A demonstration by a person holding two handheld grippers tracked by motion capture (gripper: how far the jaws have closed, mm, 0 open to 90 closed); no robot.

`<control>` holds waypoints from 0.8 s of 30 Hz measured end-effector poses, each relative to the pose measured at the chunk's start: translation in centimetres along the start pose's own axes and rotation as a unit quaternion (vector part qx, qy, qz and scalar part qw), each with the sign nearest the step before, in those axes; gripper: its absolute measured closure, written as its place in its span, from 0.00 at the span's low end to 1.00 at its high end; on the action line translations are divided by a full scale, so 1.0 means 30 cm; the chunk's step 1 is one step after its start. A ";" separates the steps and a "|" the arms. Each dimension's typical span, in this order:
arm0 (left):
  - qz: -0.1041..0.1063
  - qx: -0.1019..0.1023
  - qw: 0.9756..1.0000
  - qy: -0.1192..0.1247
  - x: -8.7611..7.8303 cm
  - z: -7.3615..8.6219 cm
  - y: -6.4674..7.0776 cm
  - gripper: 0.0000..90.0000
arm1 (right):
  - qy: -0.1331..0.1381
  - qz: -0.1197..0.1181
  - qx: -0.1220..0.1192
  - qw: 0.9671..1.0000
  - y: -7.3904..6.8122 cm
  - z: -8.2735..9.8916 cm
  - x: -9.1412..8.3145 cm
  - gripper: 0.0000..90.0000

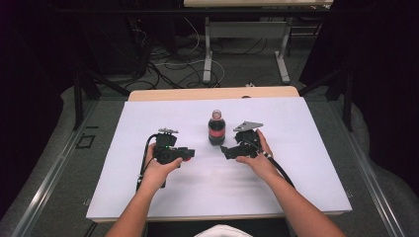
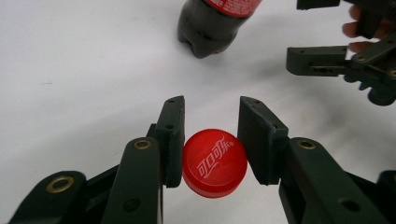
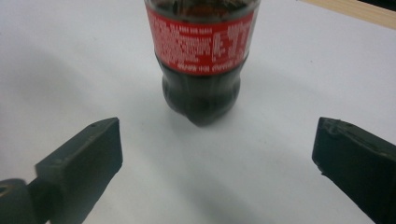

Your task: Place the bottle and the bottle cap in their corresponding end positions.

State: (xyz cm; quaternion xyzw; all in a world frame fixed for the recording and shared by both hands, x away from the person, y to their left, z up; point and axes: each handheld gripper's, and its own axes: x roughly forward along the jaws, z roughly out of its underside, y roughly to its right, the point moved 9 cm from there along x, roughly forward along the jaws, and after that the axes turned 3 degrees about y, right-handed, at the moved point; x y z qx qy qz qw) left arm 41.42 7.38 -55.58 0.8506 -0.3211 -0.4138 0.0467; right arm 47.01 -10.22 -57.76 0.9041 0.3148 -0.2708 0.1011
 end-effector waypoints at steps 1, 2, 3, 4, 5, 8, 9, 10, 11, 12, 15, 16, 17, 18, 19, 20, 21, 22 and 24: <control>0.001 0.005 1.000 0.000 0.010 0.002 0.005 0.70 | -0.005 0.005 0.000 1.000 -0.002 0.010 -0.010 0.00; 0.002 0.008 1.000 -0.001 0.023 0.007 0.014 0.70 | -0.009 0.004 -0.002 1.000 -0.004 0.015 -0.017 0.00; 0.004 0.016 1.000 -0.005 0.035 0.012 0.021 0.70 | -0.010 0.006 -0.008 1.000 -0.003 0.023 -0.024 0.00; 0.005 0.018 1.000 -0.006 0.048 0.016 0.031 0.70 | -0.015 0.007 -0.011 1.000 -0.003 0.031 -0.033 0.00; 0.005 0.021 1.000 -0.009 0.061 0.021 0.040 0.70 | -0.017 0.007 -0.015 1.000 -0.001 0.038 -0.039 0.00; 0.012 0.035 0.999 -0.016 0.104 0.037 0.060 0.70 | -0.016 0.004 -0.004 1.000 0.002 0.053 -0.053 0.00; 0.013 0.033 0.999 -0.016 0.118 0.042 0.069 0.70 | -0.020 0.001 -0.004 1.000 0.006 0.060 -0.060 0.00; 0.018 0.041 0.999 -0.022 0.127 0.049 0.075 0.70 | -0.017 0.002 -0.001 1.000 0.009 0.063 -0.064 0.00; 0.015 0.041 0.999 -0.016 0.141 0.052 0.083 0.70 | -0.018 0.002 0.002 1.000 0.012 0.067 -0.069 0.00; 0.015 0.049 0.999 -0.017 0.153 0.058 0.092 0.70 | -0.016 0.002 0.007 1.000 0.013 0.070 -0.072 0.00; 0.018 0.066 0.997 -0.020 0.180 0.072 0.114 0.70 | -0.015 -0.002 0.010 1.000 0.019 0.079 -0.078 0.00; 0.020 0.072 0.997 -0.022 0.186 0.074 0.120 0.70 | -0.018 -0.001 0.012 1.000 0.022 0.083 -0.079 0.00; 0.019 0.071 0.997 -0.019 0.199 0.078 0.129 0.70 | -0.017 -0.001 0.014 1.000 0.024 0.085 -0.079 0.00; 0.023 0.075 0.997 -0.022 0.206 0.082 0.136 0.70 | -0.021 -0.003 0.019 1.000 0.023 0.089 -0.081 0.00; 0.022 0.075 0.997 -0.018 0.215 0.086 0.144 0.70 | -0.021 -0.002 0.019 1.000 0.026 0.091 -0.082 0.00; 0.023 0.077 0.997 -0.021 0.222 0.092 0.153 0.70 | -0.018 -0.002 0.019 1.000 0.028 0.092 -0.081 0.00; 0.025 0.080 0.996 -0.021 0.229 0.098 0.163 0.70 | -0.018 -0.001 0.020 1.000 0.029 0.095 -0.083 0.00; 0.026 0.084 0.996 -0.019 0.236 0.103 0.171 0.70 | -0.017 -0.001 0.020 1.000 0.032 0.097 -0.084 0.00; 0.028 0.091 0.995 -0.019 0.247 0.114 0.184 0.70 | -0.019 0.000 0.024 1.000 0.035 0.105 -0.087 0.00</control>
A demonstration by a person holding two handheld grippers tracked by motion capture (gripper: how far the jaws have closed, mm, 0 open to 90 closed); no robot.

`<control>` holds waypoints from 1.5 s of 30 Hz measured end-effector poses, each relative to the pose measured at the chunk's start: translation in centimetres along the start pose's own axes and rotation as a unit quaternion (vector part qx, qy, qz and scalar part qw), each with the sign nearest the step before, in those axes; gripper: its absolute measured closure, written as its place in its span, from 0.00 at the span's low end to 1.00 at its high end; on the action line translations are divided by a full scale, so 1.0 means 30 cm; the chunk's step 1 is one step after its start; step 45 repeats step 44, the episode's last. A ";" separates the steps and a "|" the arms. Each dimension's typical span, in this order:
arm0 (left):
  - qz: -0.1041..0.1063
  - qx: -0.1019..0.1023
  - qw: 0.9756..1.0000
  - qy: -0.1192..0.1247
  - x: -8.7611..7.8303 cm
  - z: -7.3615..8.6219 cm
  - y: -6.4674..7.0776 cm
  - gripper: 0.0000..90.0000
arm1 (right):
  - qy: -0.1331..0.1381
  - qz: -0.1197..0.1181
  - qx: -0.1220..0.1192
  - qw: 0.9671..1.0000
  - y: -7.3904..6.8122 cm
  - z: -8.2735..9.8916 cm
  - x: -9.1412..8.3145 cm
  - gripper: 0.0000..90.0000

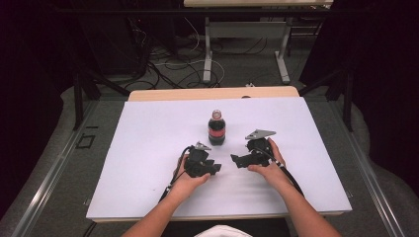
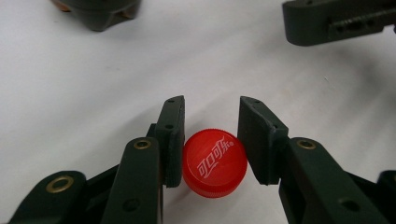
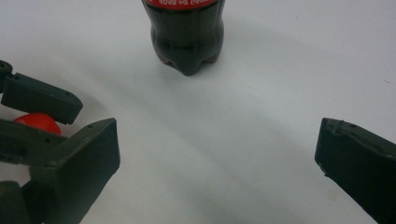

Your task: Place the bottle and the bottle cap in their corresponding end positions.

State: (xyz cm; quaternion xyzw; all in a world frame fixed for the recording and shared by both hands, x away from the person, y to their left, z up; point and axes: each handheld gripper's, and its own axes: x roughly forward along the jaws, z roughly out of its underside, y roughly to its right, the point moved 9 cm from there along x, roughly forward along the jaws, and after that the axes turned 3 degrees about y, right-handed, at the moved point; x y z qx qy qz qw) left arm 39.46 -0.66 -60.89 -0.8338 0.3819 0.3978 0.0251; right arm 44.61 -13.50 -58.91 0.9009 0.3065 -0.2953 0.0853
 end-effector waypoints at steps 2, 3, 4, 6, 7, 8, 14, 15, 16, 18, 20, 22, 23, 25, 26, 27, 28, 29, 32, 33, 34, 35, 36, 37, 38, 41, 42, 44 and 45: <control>0.002 0.011 1.000 -0.004 0.012 0.009 0.007 0.70 | -0.001 0.001 0.005 1.000 0.006 0.007 -0.003 0.00; 0.002 0.004 1.000 -0.004 0.018 0.013 0.014 0.70 | -0.003 0.001 0.007 1.000 0.009 0.011 -0.003 0.00; 0.005 0.016 1.000 -0.001 0.021 0.013 0.014 0.70 | -0.001 0.000 0.005 1.000 0.013 0.012 -0.002 0.00; 0.007 0.022 1.000 -0.008 0.025 0.018 0.019 0.69 | -0.005 0.000 0.015 1.000 0.014 0.017 -0.006 0.00; 0.007 0.014 1.000 -0.001 0.029 0.017 0.026 0.69 | -0.004 -0.001 0.016 1.000 0.014 0.016 -0.008 0.00; 0.005 0.025 1.000 -0.004 0.030 0.017 0.022 0.69 | -0.002 0.000 0.014 1.000 0.015 0.015 -0.008 0.00; 0.005 0.016 1.000 0.009 0.041 0.011 0.022 0.64 | -0.001 0.000 0.017 1.000 0.016 0.016 -0.009 0.01; 0.006 0.016 1.000 0.011 0.041 0.010 0.022 0.60 | -0.001 0.000 0.018 1.000 0.017 0.016 -0.009 0.01; 0.007 0.017 1.000 0.012 0.039 0.008 0.020 0.57 | 0.000 0.001 0.016 1.000 0.019 0.015 -0.009 0.01; 0.009 0.021 1.000 0.014 0.031 0.002 0.016 0.53 | -0.003 0.001 0.016 1.000 0.019 0.017 -0.011 0.01; 0.012 0.017 1.000 0.016 0.023 -0.002 0.011 0.47 | -0.001 0.001 0.020 1.000 0.018 0.017 -0.011 0.01; 0.008 0.012 1.000 0.023 0.014 -0.008 0.001 0.42 | -0.001 0.001 0.020 1.000 0.019 0.018 -0.012 0.01; 0.008 0.012 0.999 0.030 0.011 -0.012 -0.004 0.40 | -0.004 0.001 0.020 1.000 0.020 0.020 -0.014 0.01; 0.006 0.022 0.999 0.035 -0.002 -0.018 -0.023 0.35 | 0.000 0.001 0.019 1.000 0.023 0.020 -0.012 0.01; -0.002 0.013 0.999 0.042 -0.008 -0.023 -0.030 0.31 | 0.000 0.003 0.018 1.000 0.027 0.021 -0.014 0.01; -0.007 0.021 0.999 0.047 -0.016 -0.028 -0.044 0.28 | -0.001 0.002 0.024 1.000 0.027 0.022 -0.014 0.01; -0.010 0.022 0.998 0.050 -0.025 -0.034 -0.057 0.24 | -0.001 0.003 0.025 1.000 0.030 0.023 -0.014 0.01; -0.014 0.018 0.998 0.056 -0.036 -0.040 -0.068 0.22 | -0.001 0.004 0.025 1.000 0.032 0.024 -0.015 0.01; -0.031 0.012 0.997 0.067 -0.072 -0.057 -0.110 0.19 | 0.002 0.004 0.027 1.000 0.035 0.022 -0.018 0.01; -0.035 0.007 0.997 0.071 -0.087 -0.062 -0.125 0.19 | 0.002 0.004 0.027 1.000 0.037 0.022 -0.019 0.01; -0.036 0.004 0.997 0.073 -0.104 -0.067 -0.141 0.19 | 0.003 0.003 0.027 1.000 0.039 0.022 -0.020 0.01; -0.038 -0.001 0.996 0.076 -0.116 -0.070 -0.154 0.18 | 0.003 0.004 0.031 1.000 0.040 0.022 -0.021 0.01; -0.044 -0.002 0.996 0.084 -0.129 -0.077 -0.171 0.18 | 0.004 0.008 0.028 1.000 0.045 0.022 -0.021 0.01; -0.048 -0.005 0.995 0.089 -0.142 -0.082 -0.187 0.16 | 0.008 0.003 0.033 0.999 0.043 0.020 -0.020 0.01; -0.053 -0.009 0.994 0.094 -0.155 -0.087 -0.205 0.14 | 0.004 0.006 0.034 0.999 0.046 0.022 -0.021 0.01; -0.068 -0.013 0.992 0.108 -0.192 -0.097 -0.250 0.11 | 0.007 0.007 0.038 0.999 0.054 0.021 -0.022 0.01; -0.073 -0.023 0.990 0.115 -0.201 -0.100 -0.262 0.10 | 0.006 0.008 0.037 0.999 0.058 0.022 -0.023 0.01; -0.087 -0.022 0.989 0.116 -0.224 -0.098 -0.297 0.08 | 0.005 0.008 0.042 0.999 0.064 0.024 -0.026 0.01; -0.087 -0.022 0.989 0.116 -0.224 -0.098 -0.297 0.08 | 0.005 0.008 0.042 0.999 0.064 0.024 -0.026 0.01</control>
